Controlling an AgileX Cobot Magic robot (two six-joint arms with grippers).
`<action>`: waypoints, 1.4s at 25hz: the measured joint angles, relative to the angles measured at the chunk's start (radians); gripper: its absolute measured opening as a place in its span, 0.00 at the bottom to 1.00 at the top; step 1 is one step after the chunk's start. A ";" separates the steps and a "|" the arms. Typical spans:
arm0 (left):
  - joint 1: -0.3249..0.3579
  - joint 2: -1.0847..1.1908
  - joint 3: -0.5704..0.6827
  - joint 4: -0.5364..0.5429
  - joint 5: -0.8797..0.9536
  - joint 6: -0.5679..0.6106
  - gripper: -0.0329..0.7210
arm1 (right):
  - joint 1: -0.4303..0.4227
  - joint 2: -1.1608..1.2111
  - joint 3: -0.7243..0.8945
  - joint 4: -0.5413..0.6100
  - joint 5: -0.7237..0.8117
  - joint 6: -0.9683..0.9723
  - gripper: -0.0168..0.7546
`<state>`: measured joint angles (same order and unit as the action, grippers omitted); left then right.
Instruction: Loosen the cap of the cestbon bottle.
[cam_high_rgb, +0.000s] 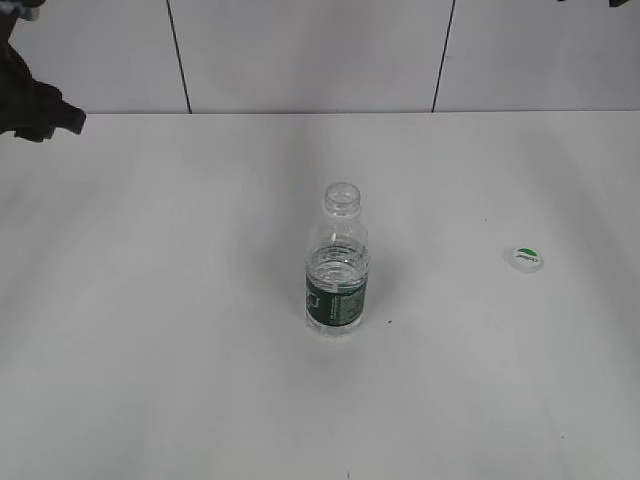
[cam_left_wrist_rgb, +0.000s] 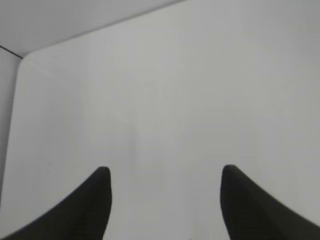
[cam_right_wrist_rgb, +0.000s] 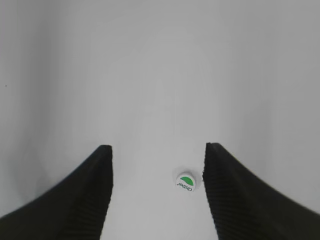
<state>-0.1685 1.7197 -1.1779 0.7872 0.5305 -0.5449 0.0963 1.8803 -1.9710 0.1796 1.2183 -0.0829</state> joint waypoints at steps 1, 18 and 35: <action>0.000 0.000 0.000 -0.061 0.017 0.040 0.61 | 0.000 -0.006 0.000 0.000 0.000 0.000 0.60; 0.000 0.000 -0.194 -0.596 0.527 0.277 0.60 | 0.000 -0.041 0.000 -0.034 0.003 0.000 0.60; 0.000 -0.100 -0.155 -0.671 0.685 0.277 0.47 | 0.000 -0.499 0.529 -0.120 0.003 0.004 0.60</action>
<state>-0.1685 1.6197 -1.3324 0.1161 1.2159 -0.2674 0.0963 1.3812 -1.4417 0.0596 1.2213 -0.0792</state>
